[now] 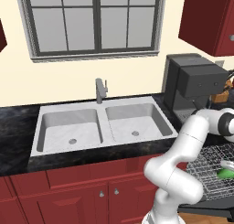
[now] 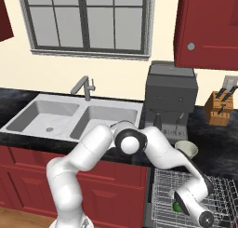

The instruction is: Pick up the cup and bowl from the counter, place them in the dishwasher, and close the dishwasher door.

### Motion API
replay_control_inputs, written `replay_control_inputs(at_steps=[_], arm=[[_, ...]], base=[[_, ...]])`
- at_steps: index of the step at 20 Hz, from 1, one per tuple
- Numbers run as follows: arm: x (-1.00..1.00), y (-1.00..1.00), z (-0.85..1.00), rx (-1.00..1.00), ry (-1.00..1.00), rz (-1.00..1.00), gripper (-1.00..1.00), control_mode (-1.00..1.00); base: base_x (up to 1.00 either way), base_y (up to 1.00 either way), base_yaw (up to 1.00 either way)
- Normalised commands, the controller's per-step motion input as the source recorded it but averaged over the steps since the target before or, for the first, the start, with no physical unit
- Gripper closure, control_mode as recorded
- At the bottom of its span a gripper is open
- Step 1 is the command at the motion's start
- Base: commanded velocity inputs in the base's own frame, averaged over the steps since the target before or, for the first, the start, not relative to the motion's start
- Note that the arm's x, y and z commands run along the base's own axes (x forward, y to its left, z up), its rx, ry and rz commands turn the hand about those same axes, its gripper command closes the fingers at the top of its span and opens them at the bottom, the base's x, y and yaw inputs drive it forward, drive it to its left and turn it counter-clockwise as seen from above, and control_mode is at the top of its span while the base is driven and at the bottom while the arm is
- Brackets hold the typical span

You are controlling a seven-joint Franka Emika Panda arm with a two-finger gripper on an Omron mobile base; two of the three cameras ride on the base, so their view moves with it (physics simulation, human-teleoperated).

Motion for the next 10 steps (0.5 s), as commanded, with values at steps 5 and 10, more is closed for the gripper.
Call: replay_control_inputs(at_steps=[5, 10], arm=[[0.16, -0.06, -0.1, 0.0, 0.0, 0.0, 1.0, -1.0], [0.1, -0.04, -0.37, 0.0, 0.0, 0.0, 1.0, -1.0]], base=[[0.0, 0.0, 0.0], [0.0, 0.0, 0.0]])
